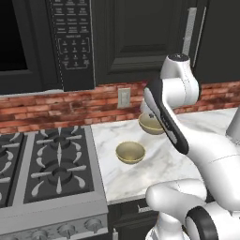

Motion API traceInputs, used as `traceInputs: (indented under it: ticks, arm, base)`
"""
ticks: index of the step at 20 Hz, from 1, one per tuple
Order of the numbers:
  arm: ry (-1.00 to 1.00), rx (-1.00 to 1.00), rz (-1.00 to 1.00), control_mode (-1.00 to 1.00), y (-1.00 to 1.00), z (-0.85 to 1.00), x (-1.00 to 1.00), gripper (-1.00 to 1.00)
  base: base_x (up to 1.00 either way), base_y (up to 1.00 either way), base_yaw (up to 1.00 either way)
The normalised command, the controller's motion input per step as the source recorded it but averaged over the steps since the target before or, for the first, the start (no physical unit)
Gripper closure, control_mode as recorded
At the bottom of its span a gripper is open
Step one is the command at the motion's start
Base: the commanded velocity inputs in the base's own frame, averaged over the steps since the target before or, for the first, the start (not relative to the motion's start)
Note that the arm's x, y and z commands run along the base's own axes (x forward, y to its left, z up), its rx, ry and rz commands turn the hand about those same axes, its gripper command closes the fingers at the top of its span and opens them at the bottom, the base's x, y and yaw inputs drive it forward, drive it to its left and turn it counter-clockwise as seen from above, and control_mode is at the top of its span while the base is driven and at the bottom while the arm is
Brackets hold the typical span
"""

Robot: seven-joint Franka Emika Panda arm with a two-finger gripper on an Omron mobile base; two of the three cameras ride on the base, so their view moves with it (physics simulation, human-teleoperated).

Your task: Pick up the bowls on the counter and stack them on top of one another in the open cabinet. Place the smaller bowl on top of the larger bowl.

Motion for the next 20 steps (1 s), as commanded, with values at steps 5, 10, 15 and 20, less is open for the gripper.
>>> traceInputs:
  ticks: [5, 10, 15, 20]
  arm:
    - [-0.08, -0.09, 0.0, -1.0, 0.54, -0.28, -0.5, -1.0]
    - [-0.01, -0.11, 0.0, -1.0, 0.63, -0.34, -0.22, -1.0]
    - [0.0, -0.12, 0.0, -1.0, 0.23, -0.32, -0.03, -1.0]
    - [0.0, -0.14, 0.0, -1.0, 0.15, -0.36, -0.01, -1.0]
  base:
    - [0.0, 0.0, 0.0]
    - [0.0, 0.0, 0.0]
    - [0.0, 0.0, 0.0]
    - [0.0, 0.0, 0.0]
